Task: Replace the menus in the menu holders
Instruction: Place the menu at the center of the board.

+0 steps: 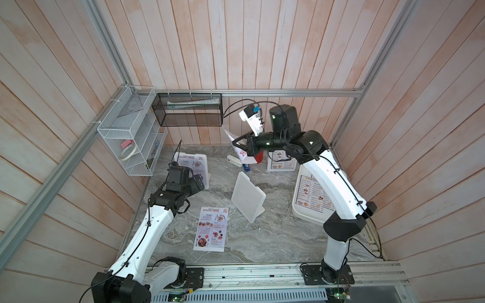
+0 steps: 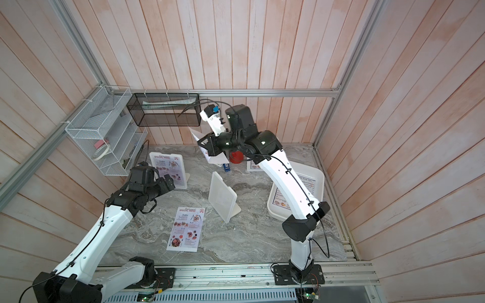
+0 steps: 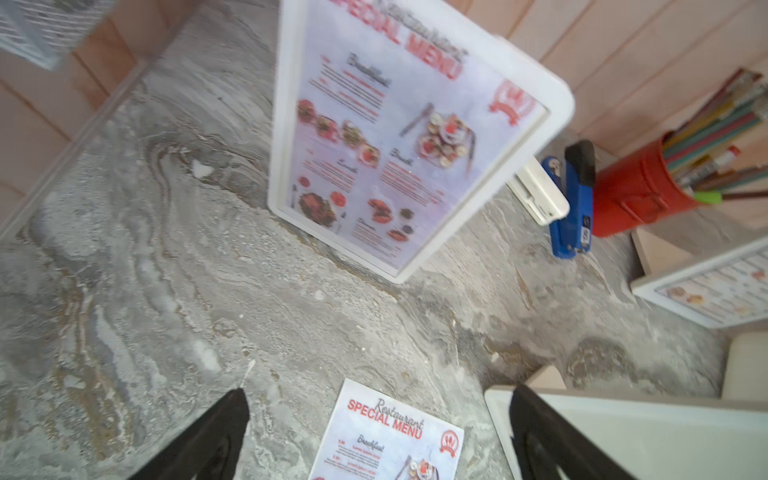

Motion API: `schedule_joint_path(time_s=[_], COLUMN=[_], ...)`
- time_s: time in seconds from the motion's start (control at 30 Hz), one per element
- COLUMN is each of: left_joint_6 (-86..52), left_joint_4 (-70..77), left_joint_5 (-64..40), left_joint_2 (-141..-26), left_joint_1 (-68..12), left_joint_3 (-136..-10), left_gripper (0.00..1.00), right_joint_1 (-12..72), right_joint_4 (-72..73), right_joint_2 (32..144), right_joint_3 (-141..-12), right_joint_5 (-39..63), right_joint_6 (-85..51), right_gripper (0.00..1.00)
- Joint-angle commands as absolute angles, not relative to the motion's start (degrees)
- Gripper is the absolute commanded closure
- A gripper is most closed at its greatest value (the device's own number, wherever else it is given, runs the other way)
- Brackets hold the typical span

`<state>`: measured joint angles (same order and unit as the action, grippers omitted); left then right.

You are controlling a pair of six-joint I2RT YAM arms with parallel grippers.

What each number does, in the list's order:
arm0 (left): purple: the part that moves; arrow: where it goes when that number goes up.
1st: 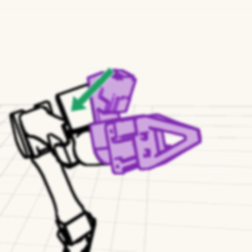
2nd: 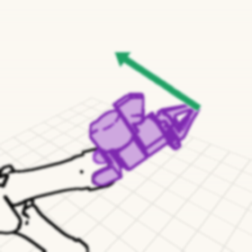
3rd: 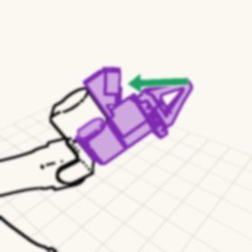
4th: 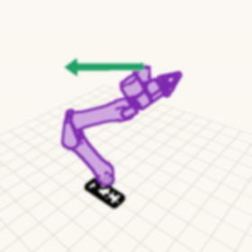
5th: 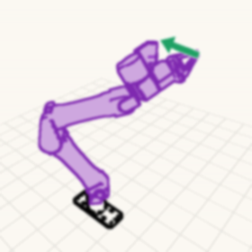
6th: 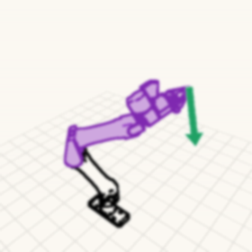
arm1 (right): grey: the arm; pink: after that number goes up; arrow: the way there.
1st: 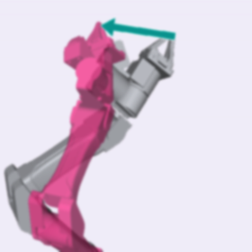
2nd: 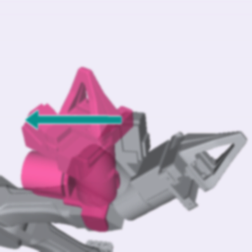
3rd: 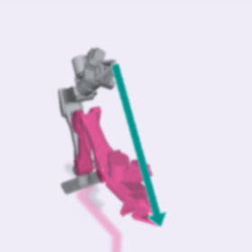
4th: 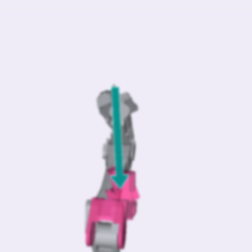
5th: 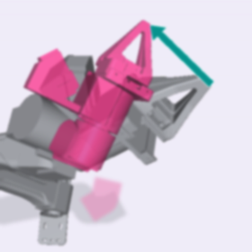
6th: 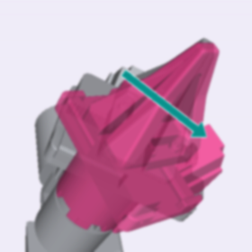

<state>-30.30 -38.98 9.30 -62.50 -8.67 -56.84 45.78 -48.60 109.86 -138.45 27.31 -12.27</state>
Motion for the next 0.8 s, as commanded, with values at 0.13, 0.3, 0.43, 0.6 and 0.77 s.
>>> schedule_joint_path(time_s=[0.13, 0.3, 0.43, 0.6, 0.77], left_joint_6=[-29.70, -29.43, -29.32, -28.87, -28.51], left_joint_4=[-42.43, -42.70, -42.72, -42.33, -41.03], left_joint_5=[9.51, 7.75, 7.78, 5.45, 0.28], left_joint_2=[-58.64, -58.04, -58.37, -58.79, -58.81], left_joint_1=[0.27, 3.20, 3.89, 4.40, 4.31], left_joint_3=[-57.00, -56.96, -57.25, -57.99, -56.91], left_gripper=[0.00, 0.00, 0.00, 0.00, 0.00], right_joint_1=[55.06, 55.49, 52.01, 50.62, 52.09], right_joint_4=[-46.36, -44.18, -36.58, -31.56, -33.04], right_joint_2=[116.59, 115.75, 114.35, 118.35, 126.53], right_joint_3=[-138.33, -132.14, -117.58, -110.65, -118.45], right_joint_5=[36.86, 40.58, 42.78, 38.26, 30.71], right_joint_6=[-12.92, -12.67, -14.09, -10.62, -4.53], right_gripper=[1.00, 1.00, 1.00, 1.00, 0.99])
